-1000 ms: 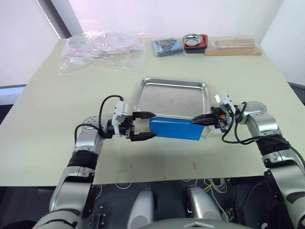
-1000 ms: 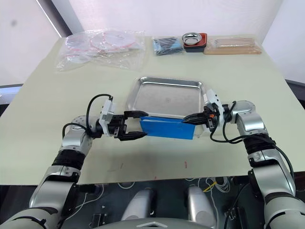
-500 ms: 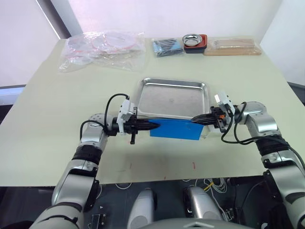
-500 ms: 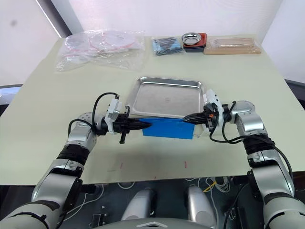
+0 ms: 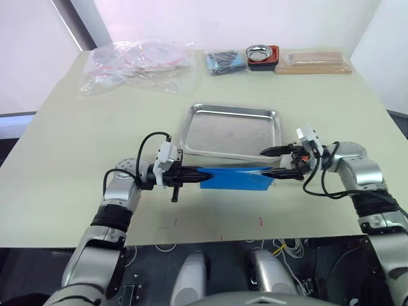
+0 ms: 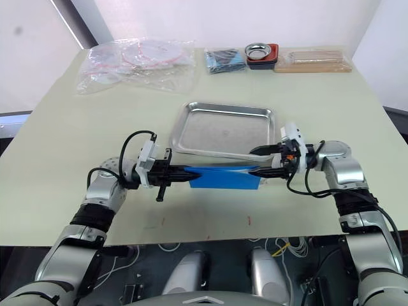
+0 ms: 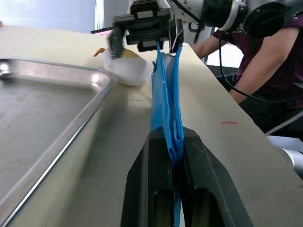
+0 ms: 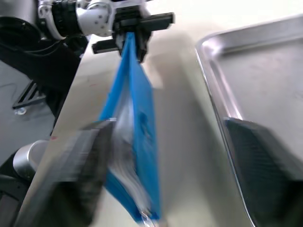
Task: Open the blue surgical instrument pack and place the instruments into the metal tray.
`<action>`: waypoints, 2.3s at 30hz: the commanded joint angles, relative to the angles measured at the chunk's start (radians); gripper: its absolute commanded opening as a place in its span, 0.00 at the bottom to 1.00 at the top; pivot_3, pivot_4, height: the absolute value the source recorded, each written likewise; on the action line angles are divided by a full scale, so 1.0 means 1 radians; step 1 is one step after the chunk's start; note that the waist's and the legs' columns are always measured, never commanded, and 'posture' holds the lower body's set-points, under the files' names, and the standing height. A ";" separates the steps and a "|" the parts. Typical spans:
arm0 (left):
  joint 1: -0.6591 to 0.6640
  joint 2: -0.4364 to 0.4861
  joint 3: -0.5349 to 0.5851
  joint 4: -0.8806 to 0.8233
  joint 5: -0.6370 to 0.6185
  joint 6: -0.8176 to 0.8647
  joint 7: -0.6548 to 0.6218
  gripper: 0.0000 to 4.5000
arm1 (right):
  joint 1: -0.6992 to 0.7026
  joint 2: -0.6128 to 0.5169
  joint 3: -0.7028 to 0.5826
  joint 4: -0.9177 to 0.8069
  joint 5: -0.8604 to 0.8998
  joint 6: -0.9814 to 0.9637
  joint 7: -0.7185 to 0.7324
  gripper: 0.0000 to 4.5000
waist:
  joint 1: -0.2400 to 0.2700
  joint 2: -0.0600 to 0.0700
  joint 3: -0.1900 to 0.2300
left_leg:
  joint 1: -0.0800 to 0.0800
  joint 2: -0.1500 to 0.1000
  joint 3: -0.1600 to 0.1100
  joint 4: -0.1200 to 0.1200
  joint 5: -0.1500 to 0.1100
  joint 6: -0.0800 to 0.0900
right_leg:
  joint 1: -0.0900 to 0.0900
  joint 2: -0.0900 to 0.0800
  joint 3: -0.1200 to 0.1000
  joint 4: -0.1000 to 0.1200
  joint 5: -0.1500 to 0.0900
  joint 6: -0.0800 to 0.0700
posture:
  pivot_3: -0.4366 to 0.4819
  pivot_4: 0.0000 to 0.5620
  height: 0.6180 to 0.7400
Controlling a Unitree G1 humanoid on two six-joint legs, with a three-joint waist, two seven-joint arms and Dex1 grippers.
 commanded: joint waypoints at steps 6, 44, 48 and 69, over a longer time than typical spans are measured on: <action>0.023 0.015 0.043 -0.082 0.004 0.010 -0.003 0.00 | 0.053 -0.113 -0.130 0.032 -0.058 -0.058 -0.183 0.99 | 0.000 0.000 0.000 | 0.000 0.000 0.000 0.000 0.000 0.000 | 0.000 0.000 0.000 0.000 0.000 0.000 | 0.48 0.27 1.00; 0.041 -0.001 0.043 -0.126 0.056 0.021 0.050 0.00 | 0.158 -0.110 -0.466 -0.219 0.497 0.586 -0.301 0.01 | 0.000 0.000 0.000 | -0.003 0.000 0.001 0.002 0.000 0.000 | -0.001 0.000 0.001 0.000 0.000 0.001 | 0.48 0.27 1.00; 0.036 -0.001 0.037 -0.126 0.060 0.023 0.053 0.00 | 0.163 -0.076 -0.422 -0.305 0.484 0.569 -0.357 0.01 | 0.000 0.000 0.000 | -0.003 0.000 0.001 0.002 0.000 0.000 | -0.002 0.000 0.001 0.000 0.000 0.001 | 0.48 0.27 1.00; 0.018 -0.016 0.046 -0.074 0.087 -0.015 0.043 0.00 | -0.124 0.276 0.018 -0.278 0.186 0.243 -0.412 0.01 | -0.002 0.000 0.000 | -0.010 0.001 0.000 0.012 0.000 0.000 | -0.010 0.002 0.001 0.012 0.001 0.002 | 0.48 0.27 1.00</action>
